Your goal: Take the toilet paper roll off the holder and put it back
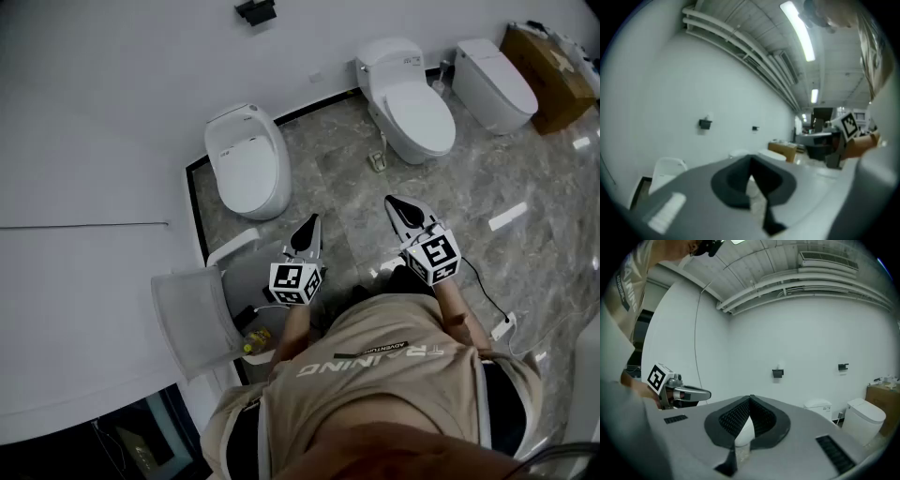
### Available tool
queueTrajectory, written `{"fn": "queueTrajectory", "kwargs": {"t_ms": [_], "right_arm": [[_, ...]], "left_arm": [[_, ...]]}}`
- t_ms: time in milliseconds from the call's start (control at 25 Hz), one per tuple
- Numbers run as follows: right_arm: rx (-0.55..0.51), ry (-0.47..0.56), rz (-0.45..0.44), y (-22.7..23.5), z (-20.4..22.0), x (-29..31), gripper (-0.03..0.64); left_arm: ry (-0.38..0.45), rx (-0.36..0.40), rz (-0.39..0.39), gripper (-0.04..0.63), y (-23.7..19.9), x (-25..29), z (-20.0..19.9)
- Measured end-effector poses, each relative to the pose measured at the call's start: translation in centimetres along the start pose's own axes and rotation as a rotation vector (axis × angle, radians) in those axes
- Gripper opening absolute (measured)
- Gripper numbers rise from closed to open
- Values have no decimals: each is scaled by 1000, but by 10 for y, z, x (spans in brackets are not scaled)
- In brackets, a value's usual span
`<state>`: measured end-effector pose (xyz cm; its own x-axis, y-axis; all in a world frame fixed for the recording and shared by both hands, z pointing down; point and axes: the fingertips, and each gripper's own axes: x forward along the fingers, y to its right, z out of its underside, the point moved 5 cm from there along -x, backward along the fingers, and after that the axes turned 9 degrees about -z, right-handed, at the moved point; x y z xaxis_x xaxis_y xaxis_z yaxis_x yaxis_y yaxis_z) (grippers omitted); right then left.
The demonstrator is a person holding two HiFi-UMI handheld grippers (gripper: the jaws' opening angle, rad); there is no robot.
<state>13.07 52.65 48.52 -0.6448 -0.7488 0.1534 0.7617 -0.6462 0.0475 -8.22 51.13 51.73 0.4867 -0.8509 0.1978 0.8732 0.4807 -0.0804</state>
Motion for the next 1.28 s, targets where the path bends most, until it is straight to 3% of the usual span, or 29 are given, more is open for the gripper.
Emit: {"fn": "queueTrajectory", "kwargs": {"t_ms": [400, 560, 720, 840, 1040, 1280], "right_arm": [[-62, 28, -54, 27, -9, 15, 12], [-35, 52, -77, 61, -6, 23, 12], [-106, 2, -130, 90, 2, 36, 12], [-95, 16, -170, 114, 1, 52, 12], [-130, -8, -238, 140, 0, 75, 12], [-16, -64, -291, 156, 18, 108, 13]], "left_arm": [[-7, 6, 36, -2, 19, 45, -18], [-3, 35, 10, -2, 22, 74, -34], [-18, 86, -1, -2, 28, 103, -41], [-8, 96, -41, -1, 26, 123, -51], [19, -17, -102, -1, 20, 149, -52], [-8, -62, -190, -1, -3, 153, -45]]}}
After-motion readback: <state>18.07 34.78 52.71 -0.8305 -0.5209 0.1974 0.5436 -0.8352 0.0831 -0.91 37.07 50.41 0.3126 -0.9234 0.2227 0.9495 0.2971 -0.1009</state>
